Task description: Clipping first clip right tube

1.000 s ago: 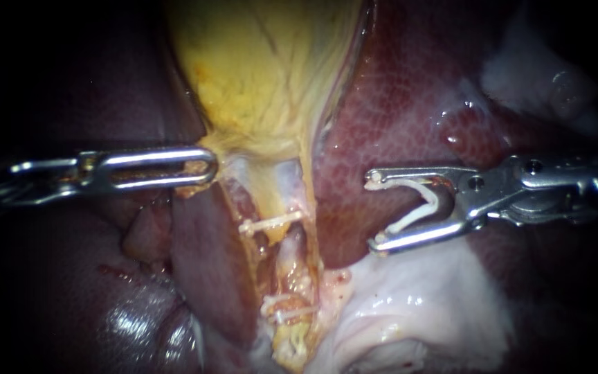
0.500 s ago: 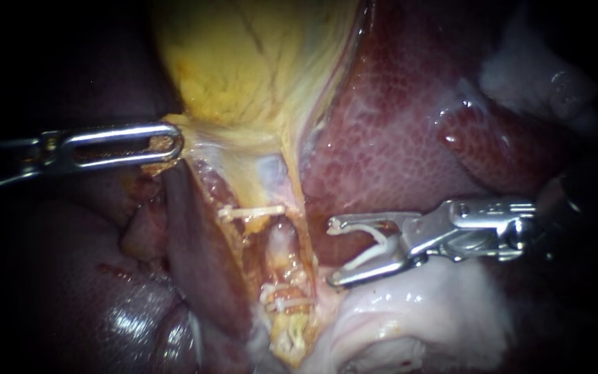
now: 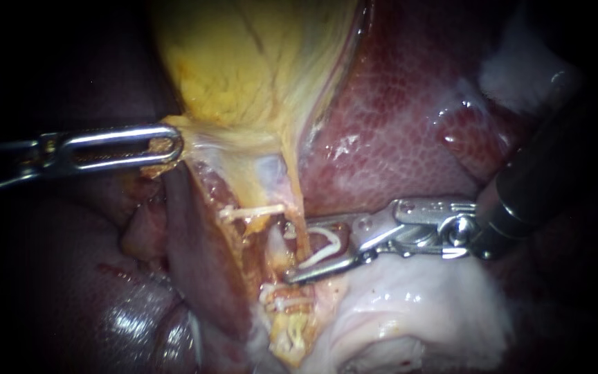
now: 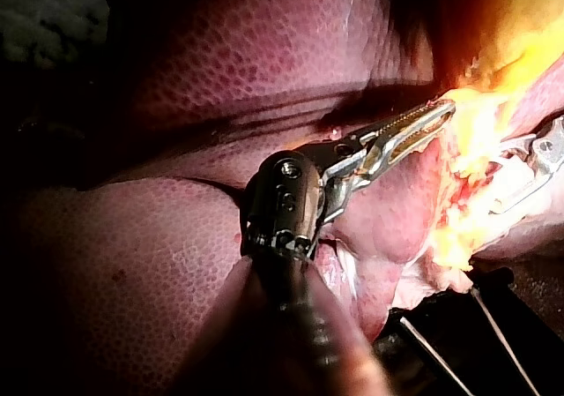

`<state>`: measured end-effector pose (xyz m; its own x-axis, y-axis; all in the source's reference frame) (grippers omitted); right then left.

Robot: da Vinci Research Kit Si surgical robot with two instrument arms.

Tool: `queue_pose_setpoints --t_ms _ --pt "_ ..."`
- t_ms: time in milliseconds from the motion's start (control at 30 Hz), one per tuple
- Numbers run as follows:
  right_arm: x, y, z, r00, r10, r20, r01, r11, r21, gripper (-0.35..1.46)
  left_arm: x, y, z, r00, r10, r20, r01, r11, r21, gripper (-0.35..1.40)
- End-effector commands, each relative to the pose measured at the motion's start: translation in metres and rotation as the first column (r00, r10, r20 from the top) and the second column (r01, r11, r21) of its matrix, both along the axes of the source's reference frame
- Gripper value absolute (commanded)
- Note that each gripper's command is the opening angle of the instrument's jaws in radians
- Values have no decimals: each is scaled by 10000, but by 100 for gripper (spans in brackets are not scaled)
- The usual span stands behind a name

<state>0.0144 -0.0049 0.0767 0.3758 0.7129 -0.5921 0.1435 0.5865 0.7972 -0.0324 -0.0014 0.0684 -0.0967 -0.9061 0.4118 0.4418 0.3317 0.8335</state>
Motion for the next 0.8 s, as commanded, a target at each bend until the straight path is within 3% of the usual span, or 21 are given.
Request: queue_pose_setpoints --t_ms 33,200,467,633,700,800 --pt "0 -1 -4 9999 -115 -126 116 9999 79 58 0 0 0 10000 0 -1 0 10000 -1 -35" --pt "2 -15 -7 9969 -672 -413 686 9971 332 55 0 0 0 10000 1 -1 -1 10000 -1 -35" --pt "-2 -33 22 9957 -919 -91 922 9945 498 53 0 -1 1 10000 0 -3 0 10000 -7 -35" --pt "-3 -32 31 9960 -888 2 886 9945 558 49 0 -1 1 10000 1 -4 -1 10000 -10 -35" --pt "-5 -29 29 9964 -845 15 843 9948 564 30 0 -1 1 10000 0 -4 0 10000 -11 -35" --pt "-11 -19 26 9965 -800 233 775 9928 909 -35 0 -1 1 10000 0 -4 0 10000 -11 -35"
